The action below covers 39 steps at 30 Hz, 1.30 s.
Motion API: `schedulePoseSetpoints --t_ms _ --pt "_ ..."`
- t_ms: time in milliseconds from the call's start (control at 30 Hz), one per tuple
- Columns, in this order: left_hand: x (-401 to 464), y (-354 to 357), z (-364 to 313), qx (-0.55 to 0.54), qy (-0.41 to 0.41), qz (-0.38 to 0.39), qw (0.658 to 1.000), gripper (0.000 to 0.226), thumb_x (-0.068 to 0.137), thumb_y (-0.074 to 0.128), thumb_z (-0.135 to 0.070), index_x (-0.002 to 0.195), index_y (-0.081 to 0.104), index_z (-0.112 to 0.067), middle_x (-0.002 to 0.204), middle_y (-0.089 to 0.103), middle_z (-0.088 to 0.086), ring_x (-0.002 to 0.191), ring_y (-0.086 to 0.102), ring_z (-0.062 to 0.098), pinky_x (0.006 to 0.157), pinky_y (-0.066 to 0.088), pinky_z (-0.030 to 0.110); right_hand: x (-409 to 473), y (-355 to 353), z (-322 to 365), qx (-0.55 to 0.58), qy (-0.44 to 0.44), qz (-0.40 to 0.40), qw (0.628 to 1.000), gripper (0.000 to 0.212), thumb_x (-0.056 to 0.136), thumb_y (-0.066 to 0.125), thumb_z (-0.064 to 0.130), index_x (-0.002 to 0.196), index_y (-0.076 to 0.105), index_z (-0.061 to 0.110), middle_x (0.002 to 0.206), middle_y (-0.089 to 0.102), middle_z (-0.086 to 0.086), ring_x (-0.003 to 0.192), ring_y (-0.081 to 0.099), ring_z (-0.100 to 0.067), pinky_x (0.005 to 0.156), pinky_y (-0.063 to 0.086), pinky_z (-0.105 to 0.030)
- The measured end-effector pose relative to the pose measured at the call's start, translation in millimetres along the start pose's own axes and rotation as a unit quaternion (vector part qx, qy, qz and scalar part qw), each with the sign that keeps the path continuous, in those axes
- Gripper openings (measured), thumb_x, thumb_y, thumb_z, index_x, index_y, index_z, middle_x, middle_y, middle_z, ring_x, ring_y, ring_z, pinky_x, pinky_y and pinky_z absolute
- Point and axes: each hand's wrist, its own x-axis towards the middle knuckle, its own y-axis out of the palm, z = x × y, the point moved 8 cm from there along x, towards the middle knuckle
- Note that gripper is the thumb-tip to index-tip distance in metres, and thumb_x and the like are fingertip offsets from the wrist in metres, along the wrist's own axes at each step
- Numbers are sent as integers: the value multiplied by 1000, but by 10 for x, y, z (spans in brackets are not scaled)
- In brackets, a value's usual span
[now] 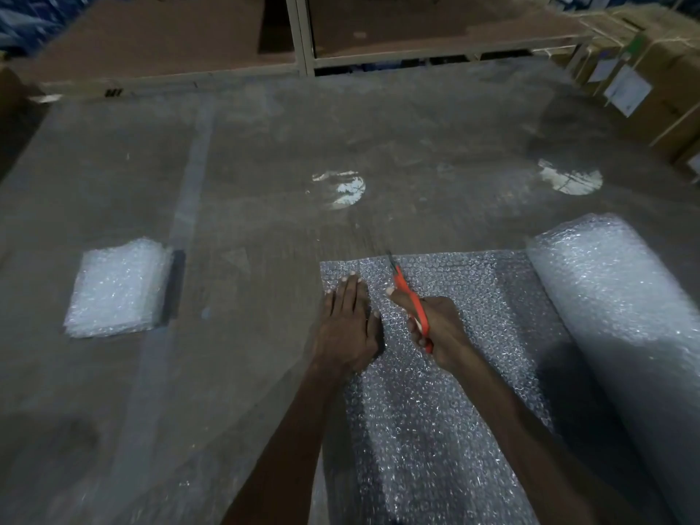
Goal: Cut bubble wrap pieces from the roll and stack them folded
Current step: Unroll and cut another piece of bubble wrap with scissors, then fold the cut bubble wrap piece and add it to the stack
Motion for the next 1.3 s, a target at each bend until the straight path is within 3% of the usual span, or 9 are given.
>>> schedulePoseSetpoints --t_ms 167,367,567,667,733,800,967,1133,1300 --pt "2 2 4 2 3 -3 1000 75 97 1 -48 160 8 -8 167 -2 10 154 -6 23 125 -4 43 32 -30 -24 -4 -2 -18 1000 55 79 86 31 97 66 -16 53 57 -5 33 44 -10 33 34 -20" --pt "-2 -30 4 12 5 6 1000 72 99 0 -47 160 6 -9 168 -1 10 154 -4 23 125 0 44 -90 11 2 -11 -23 1 1000 39 81 85 31 84 69 -5 56 60 -7 37 47 -11 36 37 -20" --pt "-32 -125 51 -16 3 -1 1000 68 101 4 -45 160 5 -11 168 -2 9 154 -5 21 125 -4 42 -471 -69 -9 -34 -69 10 997 8 92 75 16 95 77 9 76 75 -10 60 65 -16 55 55 -26" --pt "-141 -183 53 -38 -6 -5 999 70 100 5 -47 160 2 -11 168 -5 6 154 -8 19 124 -8 42 -653 -215 -5 -75 -121 -27 989 13 94 71 17 105 77 14 82 78 -5 70 74 -19 66 62 -33" --pt "-319 -189 5 -50 0 -6 999 70 99 4 -48 160 2 -12 167 -6 6 154 -8 19 123 -10 41 -767 -334 19 -158 -177 -77 968 21 93 74 22 113 75 15 84 79 1 66 74 -10 67 62 -30" --pt "-553 -134 -53 -47 5 -1 999 73 98 -1 -52 159 2 -12 166 -7 5 154 -7 20 123 -10 41 -903 -440 56 -256 -225 -135 931 24 91 76 28 110 78 13 83 78 -2 55 65 3 55 50 -13" --pt "-1191 62 -296 -42 16 3 999 70 101 2 -50 160 5 -13 167 -3 3 154 -8 19 123 -10 43 -1065 -613 -14 -414 -252 -204 850 29 91 73 37 93 80 9 82 77 -14 70 70 -30 63 46 -30" --pt "-1539 145 -456 -11 -4 -5 1000 78 97 2 -56 160 12 -11 167 2 4 154 -1 21 122 -13 43 -1012 -576 -121 -550 -254 -189 773 39 99 59 38 102 74 2 94 69 -20 84 68 -38 74 50 -39" --pt "-1710 69 -492 17 -23 -12 1000 69 104 18 -54 159 16 -13 168 6 5 154 2 20 123 -3 47 -1075 -499 -117 -541 -302 -158 769 32 99 56 24 105 71 -4 99 63 -22 84 64 -36 75 52 -38"
